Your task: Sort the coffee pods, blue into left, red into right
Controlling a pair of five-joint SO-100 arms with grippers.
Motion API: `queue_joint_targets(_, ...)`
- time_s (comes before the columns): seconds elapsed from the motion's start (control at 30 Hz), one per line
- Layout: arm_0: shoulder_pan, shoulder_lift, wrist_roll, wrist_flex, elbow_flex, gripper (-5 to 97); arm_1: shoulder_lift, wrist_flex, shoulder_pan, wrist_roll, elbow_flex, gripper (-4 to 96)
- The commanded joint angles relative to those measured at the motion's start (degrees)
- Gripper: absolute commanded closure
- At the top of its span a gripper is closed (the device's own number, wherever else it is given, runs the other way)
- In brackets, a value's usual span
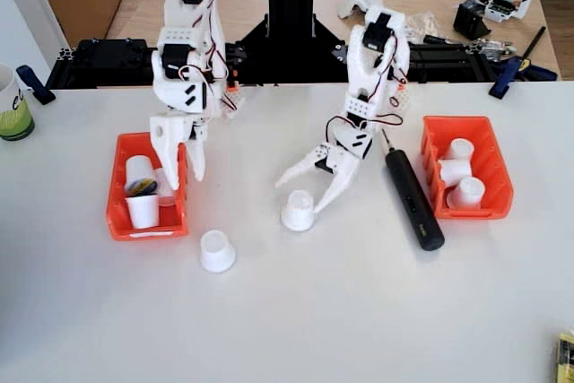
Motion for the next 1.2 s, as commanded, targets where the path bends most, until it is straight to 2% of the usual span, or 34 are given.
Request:
queue_joint_targets(0.0, -0.2, 0.5, 0.3, -0.6, -2.7, 70, 2.1, 4.7, -1.1, 1.7, -1.8, 44.3)
queue_joint_targets(0.07, -0.1, 0.5, 0.3, -0.6, -2.7, 70, 6.9, 12.1, -1.8, 2.3, -1.4, 45.6)
queue_joint_targets(0.17, -0.1, 0.5, 0.3, -0.5, -2.7, 70, 21.0, 32.9, -1.8, 2.6, -1.3, 46.6)
queue_joint_targets(0.3, -0.1, 0.5, 0.3, -0.5, -2.6, 70, 42.2, 77.0, -1.5, 1.7, -12.7, 46.5)
queue_joint_targets(0.37, -0.2, 0.5, 0.4, -0.4, -2.5, 70, 42.1, 101.8, -0.5, 3.3, -28.1, 46.4)
queue_joint_targets(0.43, -0.3, 0.5, 0.5, -0.4, -2.3, 70, 36.9, 119.8, 0.2, 5.7, -43.6, 46.7)
queue_joint_targets(0.53, -0.4, 0.5, 0.6, -0.4, -2.0, 69, 26.6, 135.5, 1.0, 8.9, -59.9, 47.1)
queue_joint_targets(0.67, -0.4, 0.5, 0.9, -0.4, -1.9, 69, 20.0, 141.2, 1.1, 14.2, -65.0, 47.6)
queue_joint_targets(0.83, -0.4, 1.0, 1.1, -0.1, -1.9, 69, 18.1, 135.0, 1.1, 11.5, -64.7, 47.4)
queue_joint_targets(0.97, -0.4, 1.2, 1.1, 0.0, -1.9, 69, 15.6, 133.9, 0.3, 13.1, -65.0, 48.1)
queue_joint_targets(1.17, -0.4, 1.4, 1.1, 0.3, -1.9, 69, 7.3, 128.2, -0.4, 12.9, -69.5, 49.7)
